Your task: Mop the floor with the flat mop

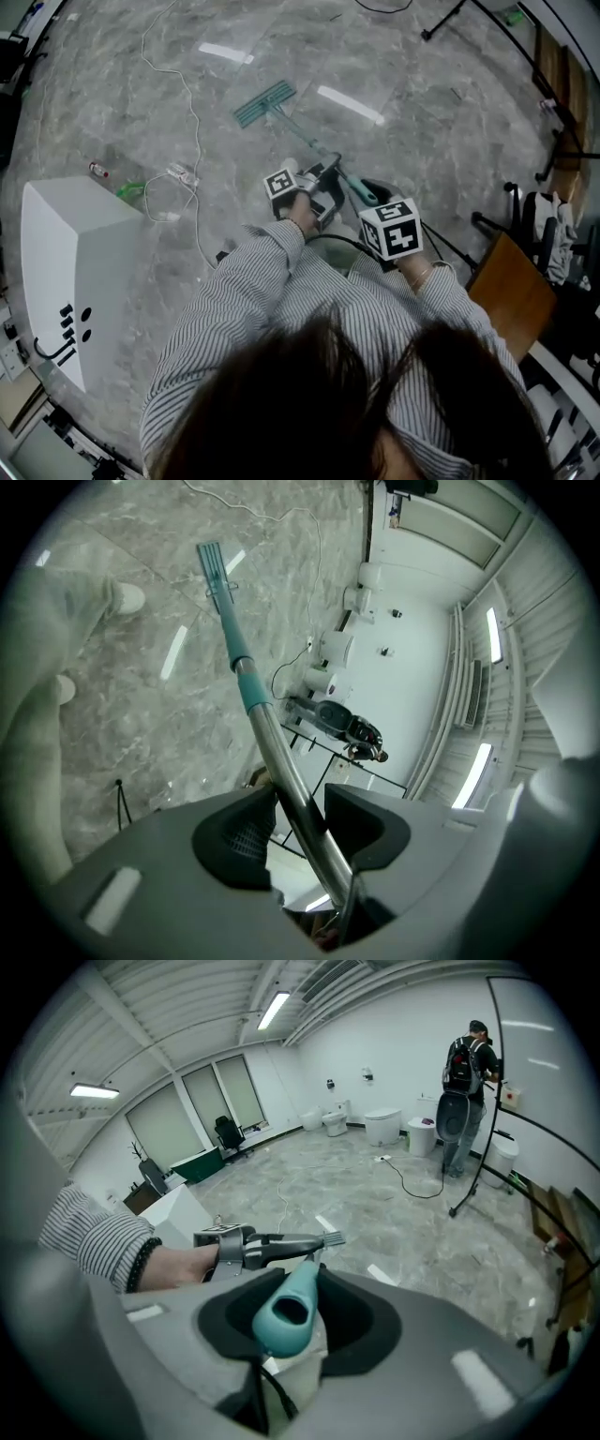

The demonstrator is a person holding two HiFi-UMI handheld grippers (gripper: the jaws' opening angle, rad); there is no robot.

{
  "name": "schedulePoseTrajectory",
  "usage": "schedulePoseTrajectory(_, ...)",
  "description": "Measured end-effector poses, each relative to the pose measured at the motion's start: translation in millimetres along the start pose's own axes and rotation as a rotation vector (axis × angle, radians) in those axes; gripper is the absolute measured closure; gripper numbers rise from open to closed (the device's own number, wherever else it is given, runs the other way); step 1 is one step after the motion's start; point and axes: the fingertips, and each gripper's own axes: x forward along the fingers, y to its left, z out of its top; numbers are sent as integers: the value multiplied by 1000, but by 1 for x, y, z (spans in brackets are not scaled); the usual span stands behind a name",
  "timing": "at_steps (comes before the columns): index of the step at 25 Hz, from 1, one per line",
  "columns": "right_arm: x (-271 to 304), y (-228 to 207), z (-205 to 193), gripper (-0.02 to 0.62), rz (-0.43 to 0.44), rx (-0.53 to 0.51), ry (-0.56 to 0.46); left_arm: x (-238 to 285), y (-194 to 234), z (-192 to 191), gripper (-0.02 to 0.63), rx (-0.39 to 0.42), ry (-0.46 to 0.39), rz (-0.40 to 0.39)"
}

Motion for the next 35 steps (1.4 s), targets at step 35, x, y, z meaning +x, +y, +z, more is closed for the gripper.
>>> schedulePoseTrajectory(35, -109, 8, -72, 483, -37, -3, 41, -30, 30, -139, 419, -51, 353, 35)
